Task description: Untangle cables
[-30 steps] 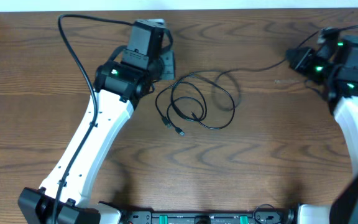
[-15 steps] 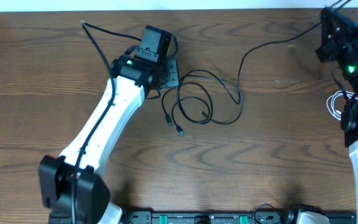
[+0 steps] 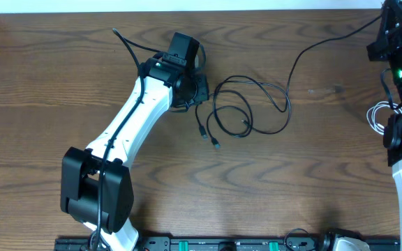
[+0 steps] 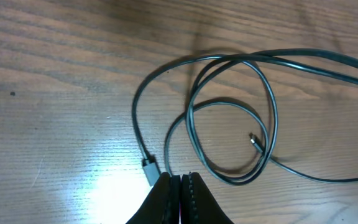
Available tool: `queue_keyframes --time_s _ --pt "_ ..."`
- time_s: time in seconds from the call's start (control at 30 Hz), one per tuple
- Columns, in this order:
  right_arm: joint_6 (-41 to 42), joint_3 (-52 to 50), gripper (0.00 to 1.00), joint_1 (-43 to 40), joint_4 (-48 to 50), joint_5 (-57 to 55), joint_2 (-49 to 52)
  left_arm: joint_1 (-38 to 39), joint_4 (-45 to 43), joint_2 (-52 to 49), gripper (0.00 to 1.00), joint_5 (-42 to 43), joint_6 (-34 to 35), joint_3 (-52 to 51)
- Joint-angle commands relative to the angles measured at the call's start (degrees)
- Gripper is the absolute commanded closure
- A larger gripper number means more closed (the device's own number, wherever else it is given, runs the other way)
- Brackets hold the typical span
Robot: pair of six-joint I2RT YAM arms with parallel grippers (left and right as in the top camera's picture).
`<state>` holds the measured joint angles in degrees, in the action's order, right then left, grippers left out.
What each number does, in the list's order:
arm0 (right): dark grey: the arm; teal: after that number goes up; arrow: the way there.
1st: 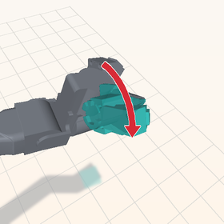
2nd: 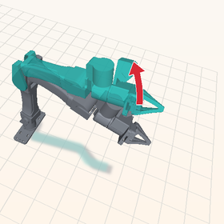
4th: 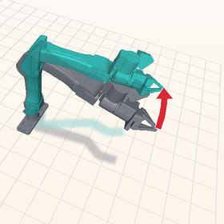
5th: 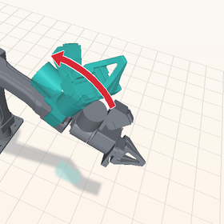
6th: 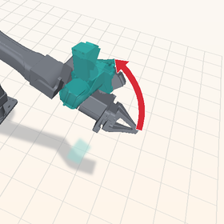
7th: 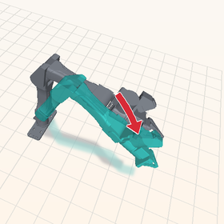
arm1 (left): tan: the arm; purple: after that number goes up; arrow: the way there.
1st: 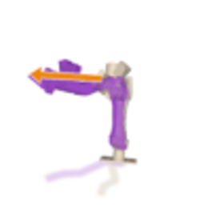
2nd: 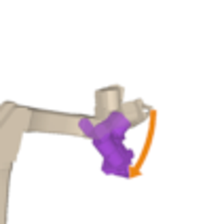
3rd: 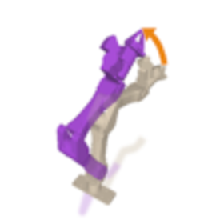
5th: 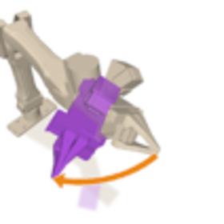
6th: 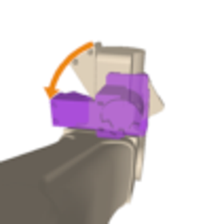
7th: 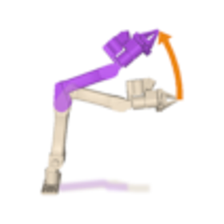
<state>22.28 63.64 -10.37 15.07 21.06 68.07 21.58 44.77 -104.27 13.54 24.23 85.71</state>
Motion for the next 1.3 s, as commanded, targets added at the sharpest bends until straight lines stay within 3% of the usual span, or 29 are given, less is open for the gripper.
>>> queue_keyframes --time_s 0.0,0.23,0.43,0.5,0.6,0.73,0.87,1.27 --pt "-4.5 0.2 0.99 -0.2 4.8 10.4 -0.5 0.0 -0.3 0.0 0.92 0.9 0.5 -0.5" --pt "-7.6 0.2 0.99 -0.1 16.7 30.1 -0.5 0.0 -11.4 5.0 0.92 8.6 0.8 0.2" --pt "-4.9 0.2 0.99 -0.2 17.5 32.5 -0.5 0.0 -20.0 5.8 0.87 7.6 11.1 0.2" --pt "-4.9 0.2 0.99 -0.1 17.5 33.1 -0.5 0.3 -21.5 5.2 0.83 6.5 14.2 0.2" --pt "-3.8 0.2 0.99 -0.1 17.4 33.7 -0.5 0.6 -24.8 3.9 0.59 6.3 15.8 0.2" --pt "-3.9 0.2 0.99 -0.1 16.6 34.4 -0.5 2.2 -29.5 0.7 0.56 6.3 17.0 0.2" --pt "-3.9 0.2 0.99 -0.1 15.1 34.7 -0.5 4.0 -29.4 -2.6 0.57 7.1 20.7 0.2" --pt "-3.9 0.2 0.99 -0.1 12.3 34.6 0.2 8.0 -21.6 -4.0 0.56 8.3 20.9 0.2"
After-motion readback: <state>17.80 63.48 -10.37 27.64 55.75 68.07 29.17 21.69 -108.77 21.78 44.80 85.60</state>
